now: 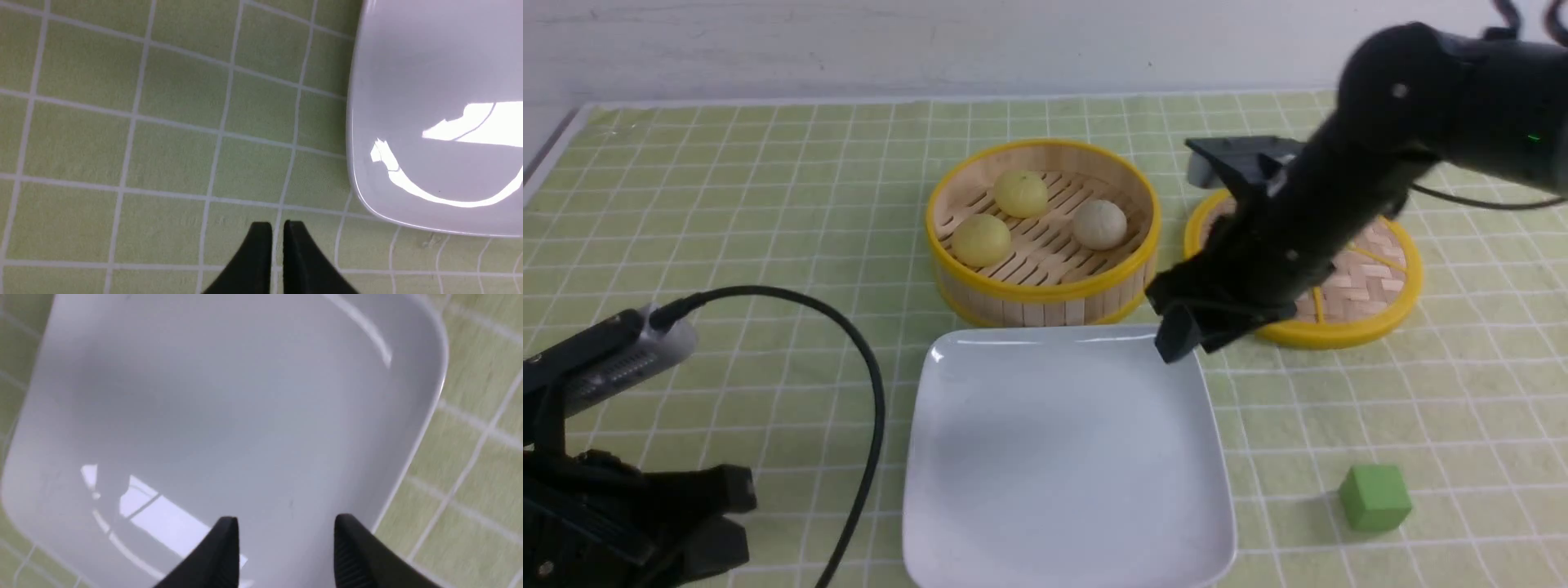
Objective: Put the steamed buns into the plate on the green tablecloth.
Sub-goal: 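Reach toward a bun in the bamboo steamer with the right gripper, then move the steamed bun from the bamboo steamer onto the white plate with the right gripper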
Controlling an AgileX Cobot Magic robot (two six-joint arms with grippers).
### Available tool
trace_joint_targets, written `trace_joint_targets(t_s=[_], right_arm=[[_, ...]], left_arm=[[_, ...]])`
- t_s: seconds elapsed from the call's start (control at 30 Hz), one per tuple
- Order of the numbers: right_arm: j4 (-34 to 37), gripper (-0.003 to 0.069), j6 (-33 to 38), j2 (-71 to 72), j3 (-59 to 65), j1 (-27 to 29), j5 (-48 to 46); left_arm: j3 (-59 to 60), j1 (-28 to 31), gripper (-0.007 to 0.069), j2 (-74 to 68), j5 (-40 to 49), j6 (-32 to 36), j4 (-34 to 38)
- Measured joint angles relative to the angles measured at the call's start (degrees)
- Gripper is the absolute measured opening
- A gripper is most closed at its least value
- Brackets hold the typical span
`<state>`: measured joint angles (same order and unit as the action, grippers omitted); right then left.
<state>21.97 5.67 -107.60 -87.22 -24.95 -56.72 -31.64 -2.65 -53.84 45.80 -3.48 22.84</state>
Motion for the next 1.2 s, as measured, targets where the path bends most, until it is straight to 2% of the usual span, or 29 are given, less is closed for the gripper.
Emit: trace_joint_targets(t_s=[0.1,0.27,0.43,0.6,0.73,0.8,0.83,0.9,0.97,1.1,1.2], right_arm=[[-4.54,0.0408,-2.85,-8.65,-13.65,0.0,-4.54],[-7.89,0.044,-3.23,-14.43,-26.13,-0.39,-5.48],[-13.51,0.0443,-3.23,-18.69,-30.16,-0.62,7.45],[-15.61,0.0435,-3.24,-23.79,-30.22,-0.62,17.45],[-15.59,0.0378,-3.96,-26.27,-30.22,-0.62,18.9],[-15.49,0.0252,-4.73,-26.87,-30.22,-0.62,17.95],[-15.49,0.015,-4.78,-26.22,-30.22,-0.62,16.51],[-15.62,0.0043,-4.73,-24.18,-30.22,-0.62,13.19],[-15.62,0.0022,-4.73,-22.16,-30.17,-0.62,9.93],[-15.47,0.0022,-4.73,-11.08,-29.76,-0.62,-1.6],[-13.03,0.0022,-4.73,-3.64,-24.91,-0.77,-9.95]], left_arm=[[-0.07,0.0,0.0139,0.0,-0.13,0.6,0.04],[-0.07,0.0,0.0197,0.0,-0.43,0.62,0.04],[-0.09,0.0,0.0223,0.0,-0.61,0.62,0.04],[-0.09,0.0,0.0231,0.0,-0.61,0.62,0.04],[-0.09,0.0,0.0233,0.0,-0.61,0.62,0.04],[-0.09,0.0,0.0233,0.0,-0.49,0.62,0.04],[-0.09,0.0,0.0233,0.0,-0.06,0.62,0.04],[-0.09,0.0,0.0235,0.0,1.12,0.62,0.04],[-0.09,0.0,0.0235,0.0,1.84,0.62,0.04],[-0.09,0.0,0.0235,0.0,2.67,0.62,0.04],[-0.09,0.0,0.0235,0.0,2.47,0.62,0.04]])
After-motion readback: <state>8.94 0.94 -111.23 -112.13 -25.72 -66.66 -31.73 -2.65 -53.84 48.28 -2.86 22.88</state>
